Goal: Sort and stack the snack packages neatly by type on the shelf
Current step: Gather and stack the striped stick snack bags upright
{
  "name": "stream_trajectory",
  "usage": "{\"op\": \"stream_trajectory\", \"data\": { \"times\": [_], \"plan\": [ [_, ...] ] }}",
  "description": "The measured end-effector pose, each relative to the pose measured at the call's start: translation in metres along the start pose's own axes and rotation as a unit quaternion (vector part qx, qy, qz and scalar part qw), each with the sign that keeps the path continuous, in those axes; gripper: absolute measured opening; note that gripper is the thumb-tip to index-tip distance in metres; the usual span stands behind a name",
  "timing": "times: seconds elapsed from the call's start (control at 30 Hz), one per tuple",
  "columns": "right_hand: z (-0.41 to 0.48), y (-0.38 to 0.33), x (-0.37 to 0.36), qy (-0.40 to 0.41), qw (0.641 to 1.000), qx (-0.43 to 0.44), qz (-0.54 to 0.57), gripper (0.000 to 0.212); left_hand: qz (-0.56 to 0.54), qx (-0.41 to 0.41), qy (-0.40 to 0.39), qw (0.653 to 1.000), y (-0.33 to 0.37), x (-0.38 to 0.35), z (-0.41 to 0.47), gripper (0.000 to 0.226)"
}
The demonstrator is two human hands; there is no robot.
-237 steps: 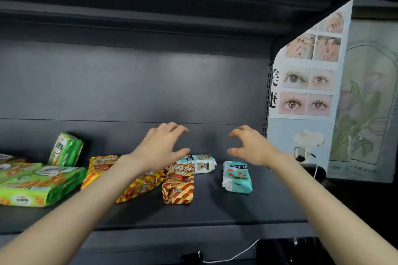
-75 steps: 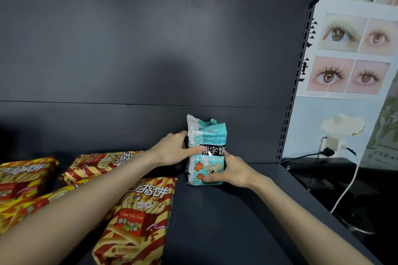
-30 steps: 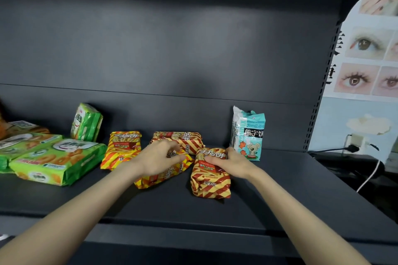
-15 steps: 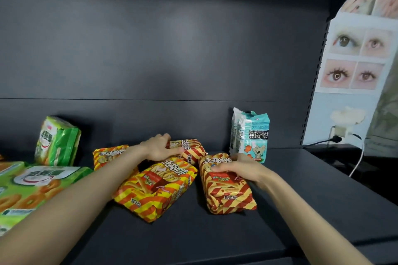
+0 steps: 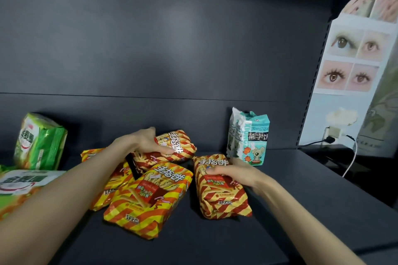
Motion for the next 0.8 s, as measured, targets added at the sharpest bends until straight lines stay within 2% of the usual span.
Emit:
{"op": "stream_trajectory", "data": {
  "times": [0.1,0.17,0.23,0.37,0.43,0.5,0.57,0.67,0.73,0.8],
  "plan": [
    [0.0,-0.002,-0.002,0.003,1.0,0.015,0.013,0.033,0.006,-0.005,0.013,1.0,-0.003,0.003,-0.005,0.1],
    [-0.002,-0.006,-0.004,0.003,0.999,0.025,0.03,0.033,-0.006,-0.011,0.048,0.999,-0.004,0.006,-0.008,0.091],
    [-0.005,-0.008,-0.007,0.005,0.998,0.028,0.048,0.04,-0.021,-0.006,0.101,0.995,-0.003,0.008,-0.014,0.095],
    [-0.005,-0.006,-0.008,0.014,0.992,0.04,0.119,0.085,-0.047,0.009,0.188,0.981,0.001,0.007,-0.026,0.104],
    [-0.006,-0.008,-0.008,0.008,0.987,0.064,0.148,0.097,-0.042,0.003,0.218,0.975,0.004,0.006,-0.032,0.103],
    [-0.01,-0.015,-0.007,0.012,0.981,0.119,0.15,0.099,-0.049,-0.001,0.249,0.967,0.008,0.007,-0.039,0.096],
    [-0.013,-0.025,-0.004,0.058,0.972,0.202,0.101,0.091,-0.082,-0.002,0.28,0.957,0.012,0.009,-0.045,0.091],
    [-0.016,-0.035,0.0,0.142,0.948,0.281,0.041,0.103,-0.123,0.008,0.327,0.937,0.018,0.014,-0.05,0.089],
    [-0.017,-0.037,0.001,0.163,0.933,0.313,0.065,0.1,-0.118,0.022,0.347,0.93,0.023,0.016,-0.05,0.078],
    [-0.018,-0.039,0.002,0.162,0.923,0.337,0.095,0.089,-0.125,0.019,0.353,0.927,0.03,0.016,-0.05,0.067]
  ]
}}
Point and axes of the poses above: each hand's wrist, its own z-axis towards the middle knuckle, its own x-axis out of the back of the hand, y = z × x, the point moved 2 cm from there along z, towards the middle knuckle, and after that the axes turned 13 degrees about z, right-handed, at the moved point
